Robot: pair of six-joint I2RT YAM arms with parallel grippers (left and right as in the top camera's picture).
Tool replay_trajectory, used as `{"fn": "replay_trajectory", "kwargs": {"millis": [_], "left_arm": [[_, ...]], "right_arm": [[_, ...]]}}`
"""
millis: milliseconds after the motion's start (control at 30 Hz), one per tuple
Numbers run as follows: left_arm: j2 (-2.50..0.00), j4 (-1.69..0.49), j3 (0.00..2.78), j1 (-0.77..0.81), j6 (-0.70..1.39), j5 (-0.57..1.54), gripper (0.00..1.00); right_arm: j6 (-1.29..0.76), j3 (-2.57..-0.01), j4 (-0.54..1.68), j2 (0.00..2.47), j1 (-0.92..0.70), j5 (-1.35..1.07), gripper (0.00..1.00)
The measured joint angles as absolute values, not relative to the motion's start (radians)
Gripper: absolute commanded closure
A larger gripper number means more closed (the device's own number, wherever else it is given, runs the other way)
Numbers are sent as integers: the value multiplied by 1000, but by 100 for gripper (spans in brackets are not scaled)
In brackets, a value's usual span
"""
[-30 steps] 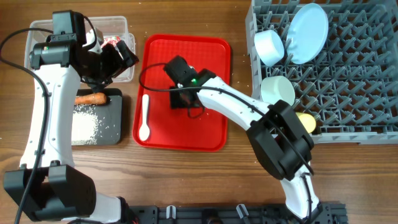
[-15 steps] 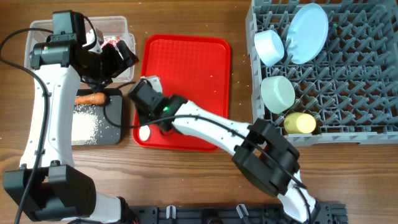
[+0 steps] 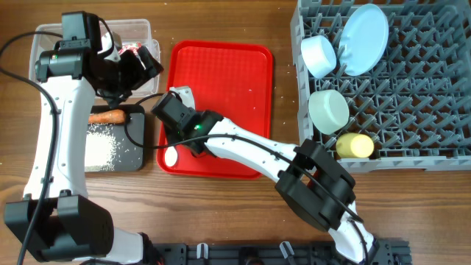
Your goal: Sort waste into correct bins and load items into the dishwasher rack
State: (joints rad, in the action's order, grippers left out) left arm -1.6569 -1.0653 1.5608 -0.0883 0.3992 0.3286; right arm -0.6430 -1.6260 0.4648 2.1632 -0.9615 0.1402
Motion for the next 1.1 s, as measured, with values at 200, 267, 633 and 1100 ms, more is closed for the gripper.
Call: {"fn": "replay_trajectory", "kwargs": {"millis": [200, 267, 633, 1100], "left_arm": [[-1657, -1096, 1561, -168, 520, 175, 0], [-1657, -1104, 1561, -204, 541, 150, 0], [-1657, -1136, 1561, -365, 586, 98, 0], [-1657, -1141, 1561, -367, 586, 97, 0]], "right_arm": [[-646, -1626, 440, 2186, -962, 139, 48], [-647, -1626, 428, 2207, -962, 136, 50], [-650, -1629, 364, 2270, -987, 138, 52], [-658, -1705, 689, 2272, -997, 139, 69]]}}
